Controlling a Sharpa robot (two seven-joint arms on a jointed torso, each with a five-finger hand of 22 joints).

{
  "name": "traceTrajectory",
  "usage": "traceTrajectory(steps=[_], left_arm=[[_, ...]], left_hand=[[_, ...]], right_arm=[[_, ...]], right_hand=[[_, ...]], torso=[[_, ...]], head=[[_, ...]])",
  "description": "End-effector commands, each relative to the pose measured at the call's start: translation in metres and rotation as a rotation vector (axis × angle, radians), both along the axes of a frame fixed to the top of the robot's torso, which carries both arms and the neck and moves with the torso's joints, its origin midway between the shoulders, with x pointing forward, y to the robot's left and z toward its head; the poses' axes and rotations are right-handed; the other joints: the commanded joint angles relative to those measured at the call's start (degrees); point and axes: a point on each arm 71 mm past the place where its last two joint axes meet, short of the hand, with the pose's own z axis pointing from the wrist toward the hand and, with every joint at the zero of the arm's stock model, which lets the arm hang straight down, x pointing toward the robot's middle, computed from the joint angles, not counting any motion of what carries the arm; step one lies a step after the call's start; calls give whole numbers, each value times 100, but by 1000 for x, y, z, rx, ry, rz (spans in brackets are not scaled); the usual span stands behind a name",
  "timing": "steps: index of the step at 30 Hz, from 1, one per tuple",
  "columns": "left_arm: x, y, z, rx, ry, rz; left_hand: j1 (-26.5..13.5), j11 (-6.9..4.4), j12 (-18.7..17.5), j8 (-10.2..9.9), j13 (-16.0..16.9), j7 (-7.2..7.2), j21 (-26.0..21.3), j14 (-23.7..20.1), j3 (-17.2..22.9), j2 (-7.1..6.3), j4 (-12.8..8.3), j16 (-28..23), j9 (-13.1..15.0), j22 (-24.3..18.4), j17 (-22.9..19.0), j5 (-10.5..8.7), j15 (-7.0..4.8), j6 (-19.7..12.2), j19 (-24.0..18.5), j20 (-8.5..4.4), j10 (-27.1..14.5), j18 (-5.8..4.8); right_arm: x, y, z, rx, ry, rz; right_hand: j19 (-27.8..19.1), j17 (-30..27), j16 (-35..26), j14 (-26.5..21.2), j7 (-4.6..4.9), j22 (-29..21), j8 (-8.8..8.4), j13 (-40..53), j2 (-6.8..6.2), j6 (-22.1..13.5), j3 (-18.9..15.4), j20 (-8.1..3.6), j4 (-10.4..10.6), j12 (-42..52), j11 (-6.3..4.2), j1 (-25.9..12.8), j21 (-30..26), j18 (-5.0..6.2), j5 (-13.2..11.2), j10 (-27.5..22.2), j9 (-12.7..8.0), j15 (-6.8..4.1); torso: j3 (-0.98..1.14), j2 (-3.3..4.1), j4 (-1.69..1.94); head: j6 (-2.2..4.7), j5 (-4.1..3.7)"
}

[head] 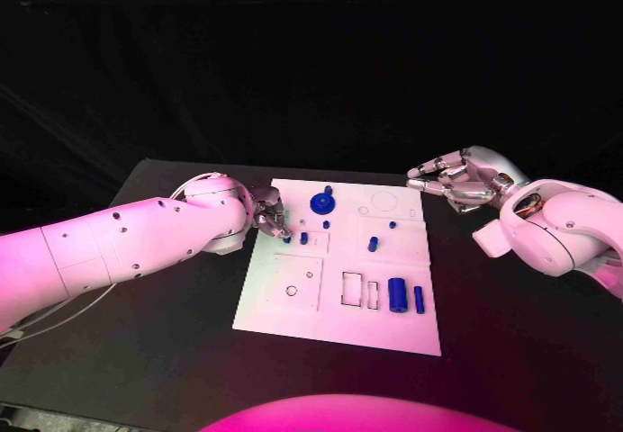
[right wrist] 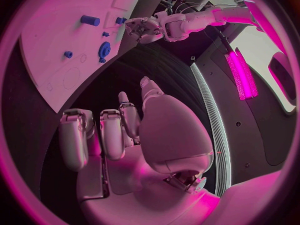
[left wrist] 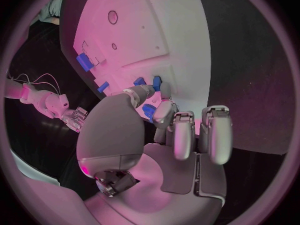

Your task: Assemble the parts on the task board

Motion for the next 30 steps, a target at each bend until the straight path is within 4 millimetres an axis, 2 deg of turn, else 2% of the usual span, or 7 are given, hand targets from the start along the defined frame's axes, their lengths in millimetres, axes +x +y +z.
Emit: traceTrajectory(steps=[1, 9, 11, 20, 24, 30], left_arm=[[-3, -2, -8, 19, 40, 3], [-1, -4, -10, 10, 59, 15], [-1, -4, -10, 11, 63, 18], [1, 2, -12, 22, 70, 47], [3, 4, -12, 17, 60, 65], [4, 8, -9, -17, 27, 100]], left_hand=[[-23, 1, 17, -36, 8, -57, 30, 540, 594, 49, -646, 29, 12, 1161, 1264, -33, -37, 36, 407, -54, 48, -65], [-157, -39, -11, -93, 15, -113, 26, 539, 232, 113, -442, 27, 24, 1161, 1263, -54, -68, 64, 407, -76, 45, -65], [-169, -41, -12, -103, 20, -118, 27, 540, 174, 117, -412, 28, 22, 1162, 1264, -54, -72, 75, 408, -80, 43, -65], [-258, -53, -41, -210, 26, -135, 18, 540, -282, 153, -141, 27, -15, 1154, 1264, -50, -85, 154, 403, -96, 16, -63], [-415, -36, -83, -258, -13, -116, 9, 540, -532, 170, 95, 26, -35, 1144, 1264, -57, -69, 185, 398, -96, -13, -60], [-741, 18, -313, -333, -296, -55, -16, 539, -1168, 161, 532, 24, -56, 1111, 1261, -63, -24, 137, 379, -84, -184, -51]], right_arm=[[0, 1, 1, 5, -11, 3], [0, 0, 1, 5, -11, 2], [0, 0, 1, 5, -11, 2], [0, 0, 1, 6, -12, 0], [0, -1, 1, 6, -13, -2], [0, -1, 1, 7, -14, -4]], right_hand=[[271, 566, -4, 369, -3, 1057, -27, 166, 35, 25, -15, -57, 7, 29, -7, -37, 7, 79, 32, 43, -4, -35], [271, 566, -4, 369, -3, 1057, -27, 166, 35, 25, -15, -57, 7, 29, -7, -37, 7, 79, 32, 43, -4, -35], [271, 566, -4, 369, -3, 1057, -27, 166, 35, 25, -15, -57, 7, 29, -7, -37, 7, 79, 32, 43, -4, -35], [264, 551, -16, 366, -3, 1046, -28, 153, 42, 25, -13, -58, 3, 16, -8, -35, -9, 83, 41, 32, -5, -36], [258, 539, -25, 362, -3, 1038, -29, 142, 43, 24, -14, -58, 2, 3, -8, -35, -19, 86, 43, 23, -5, -36], [256, 535, -28, 361, -3, 1034, -29, 136, 44, 23, -14, -59, 3, -4, -8, -36, -25, 87, 44, 18, -5, -36]], torso=[[-5, 6, 2], [-8, 4, -5], [-4, 3, -5], [-6, -2, 8], [-9, 0, 3], [-12, -1, -1]], head=[[11, -10], [-2, -22], [0, -25], [-3, -32], [7, -26], [25, -32]])
